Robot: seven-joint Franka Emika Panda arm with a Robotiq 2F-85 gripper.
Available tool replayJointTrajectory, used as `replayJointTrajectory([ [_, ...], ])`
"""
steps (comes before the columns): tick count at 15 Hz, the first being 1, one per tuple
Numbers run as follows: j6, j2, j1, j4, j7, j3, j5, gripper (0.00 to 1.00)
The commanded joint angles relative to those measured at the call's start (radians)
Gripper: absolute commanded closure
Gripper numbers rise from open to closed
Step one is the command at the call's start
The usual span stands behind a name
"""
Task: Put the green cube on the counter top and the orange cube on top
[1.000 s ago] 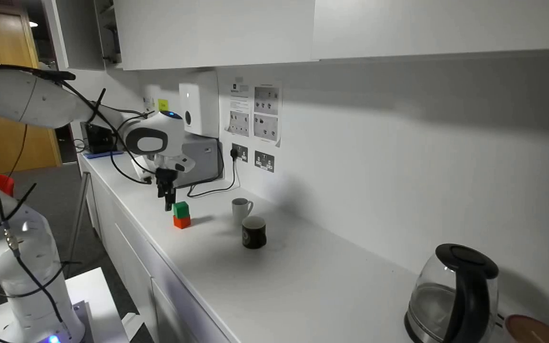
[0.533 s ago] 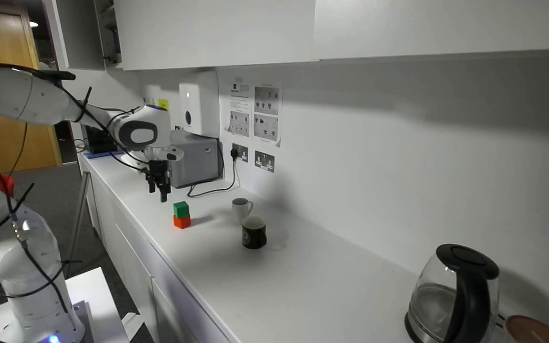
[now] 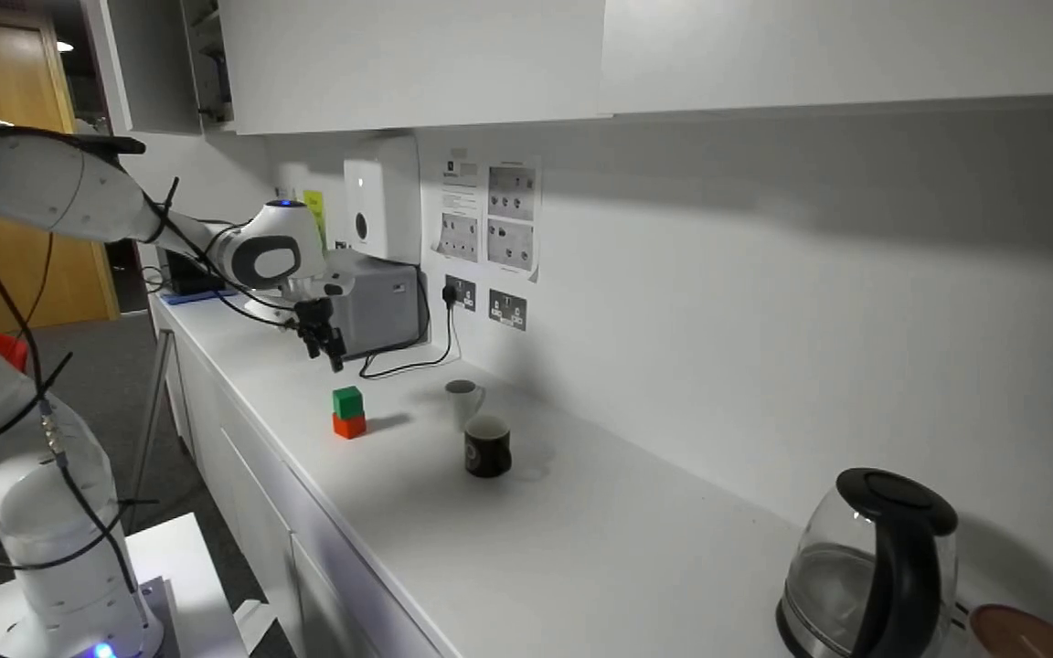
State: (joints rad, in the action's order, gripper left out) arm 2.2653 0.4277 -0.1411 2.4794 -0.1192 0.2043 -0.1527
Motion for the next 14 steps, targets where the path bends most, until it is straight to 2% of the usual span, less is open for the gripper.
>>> replayJointTrajectory([
  [1,0.162,-0.088,0.008,-0.025,-0.079,-0.012,-0.022,0.00],
  [4,0.254,-0.142,0.023,-0.024,-0.123,-0.010,0.005,0.00],
  [6,0.276,-0.159,0.041,-0.017,-0.158,-0.007,0.040,0.00],
  [11,0.232,-0.143,0.090,-0.004,-0.264,0.001,0.164,0.00],
  [14,0.173,-0.136,0.087,-0.013,-0.311,-0.005,0.150,0.00],
])
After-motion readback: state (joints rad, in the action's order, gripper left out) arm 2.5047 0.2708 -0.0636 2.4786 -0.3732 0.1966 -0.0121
